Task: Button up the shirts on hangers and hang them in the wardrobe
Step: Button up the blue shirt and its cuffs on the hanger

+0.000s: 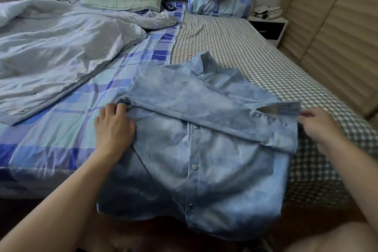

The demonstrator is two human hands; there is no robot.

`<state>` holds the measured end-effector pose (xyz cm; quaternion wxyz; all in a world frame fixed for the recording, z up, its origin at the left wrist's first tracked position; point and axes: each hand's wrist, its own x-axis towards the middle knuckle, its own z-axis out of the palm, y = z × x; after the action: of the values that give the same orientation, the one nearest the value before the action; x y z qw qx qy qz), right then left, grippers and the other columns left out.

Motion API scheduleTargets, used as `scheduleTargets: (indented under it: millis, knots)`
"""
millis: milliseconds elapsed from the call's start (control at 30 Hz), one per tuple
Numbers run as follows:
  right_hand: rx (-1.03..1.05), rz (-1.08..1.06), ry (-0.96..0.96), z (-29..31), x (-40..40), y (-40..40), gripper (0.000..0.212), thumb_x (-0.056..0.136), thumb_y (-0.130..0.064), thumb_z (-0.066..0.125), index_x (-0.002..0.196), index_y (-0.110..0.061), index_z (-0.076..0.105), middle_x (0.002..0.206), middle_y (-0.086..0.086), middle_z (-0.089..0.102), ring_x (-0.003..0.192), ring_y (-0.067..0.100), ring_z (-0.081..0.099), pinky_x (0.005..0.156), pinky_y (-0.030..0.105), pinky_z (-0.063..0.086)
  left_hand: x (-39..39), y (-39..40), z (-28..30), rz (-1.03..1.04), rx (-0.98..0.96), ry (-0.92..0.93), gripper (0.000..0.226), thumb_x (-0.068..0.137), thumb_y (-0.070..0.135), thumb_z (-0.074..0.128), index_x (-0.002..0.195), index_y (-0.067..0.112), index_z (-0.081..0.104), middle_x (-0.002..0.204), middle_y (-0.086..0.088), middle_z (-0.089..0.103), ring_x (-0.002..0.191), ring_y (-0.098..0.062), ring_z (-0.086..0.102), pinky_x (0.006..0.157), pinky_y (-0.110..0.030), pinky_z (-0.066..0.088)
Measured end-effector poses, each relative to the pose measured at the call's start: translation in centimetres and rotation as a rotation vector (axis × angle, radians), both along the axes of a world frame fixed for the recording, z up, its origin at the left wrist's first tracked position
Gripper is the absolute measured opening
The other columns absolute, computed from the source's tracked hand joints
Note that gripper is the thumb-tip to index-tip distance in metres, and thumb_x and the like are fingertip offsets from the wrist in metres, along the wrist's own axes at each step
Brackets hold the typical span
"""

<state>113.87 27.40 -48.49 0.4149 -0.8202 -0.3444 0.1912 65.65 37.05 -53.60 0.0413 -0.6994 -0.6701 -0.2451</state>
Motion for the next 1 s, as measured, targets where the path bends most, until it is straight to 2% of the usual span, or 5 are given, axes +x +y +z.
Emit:
scheduleTargets:
  millis: [233, 500, 600, 733, 1000]
  knots:
    - [0.27, -0.193, 0.309, -2.5, -2.9, -1.0, 0.018, 0.096, -0.028, 0.053, 0.096, -0.012, 0.061, 0.094, 0.004, 0.07, 0.083, 0.021, 0.066, 0.067, 0.036, 0.053, 8.0, -4.0, -1.1, -0.576, 0.118, 0.064, 0.059, 0.081, 0.021, 0.063, 0.14, 0.016, 0.058, 0.141, -0.011, 0.053, 0.131, -0.036, 0.049, 0.102, -0.049, 0.044]
    - [0.25, 0.049, 0.17, -1.1, -0.7, -0.7, 0.043, 0.093, -0.033, 0.068, 0.134, -0.028, 0.054, 0.121, -0.008, 0.059, 0.103, 0.01, 0.062, 0.086, 0.033, 0.054, 11.6, -4.8, -1.7, -0.523, -0.045, 0.085, 0.06, 0.075, 0.024, 0.039, 0.131, 0.024, 0.061, 0.133, -0.005, 0.055, 0.122, -0.036, 0.05, 0.096, -0.052, 0.044]
    - [0.273, 0.181, 0.086, -0.7, -0.6, -0.3, 0.004, 0.095, -0.021, 0.068, 0.094, -0.019, 0.072, 0.093, 0.002, 0.073, 0.085, 0.013, 0.067, 0.079, 0.04, 0.057, 12.8, -5.5, -0.4, -0.527, 0.018, -0.022, 0.053, 0.073, 0.017, 0.037, 0.116, 0.018, 0.069, 0.123, -0.007, 0.057, 0.111, -0.037, 0.051, 0.093, -0.053, 0.047]
    - [0.391, 0.21, -0.163, 1.0, -2.0, -0.3, 0.037, 0.099, -0.026, 0.063, 0.07, -0.002, 0.056, 0.063, 0.014, 0.054, 0.058, 0.009, 0.043, 0.054, 0.028, 0.036, 15.3, -9.2, 1.6, -0.631, 0.119, -0.216, 0.03, 0.087, 0.02, 0.055, 0.111, 0.015, 0.072, 0.117, -0.005, 0.057, 0.107, -0.027, 0.051, 0.096, -0.04, 0.044]
    - [0.509, 0.421, 0.933, 3.2, -9.2, -2.5, 0.019, 0.097, -0.013, 0.058, 0.104, 0.0, 0.07, 0.101, 0.019, 0.075, 0.09, 0.029, 0.073, 0.075, 0.038, 0.06, 19.5, -13.0, 0.0, -0.833, 0.205, -0.109, 0.086, 0.083, 0.039, 0.078, 0.154, 0.03, 0.03, 0.151, -0.016, 0.034, 0.137, -0.037, 0.042, 0.112, -0.05, 0.039]
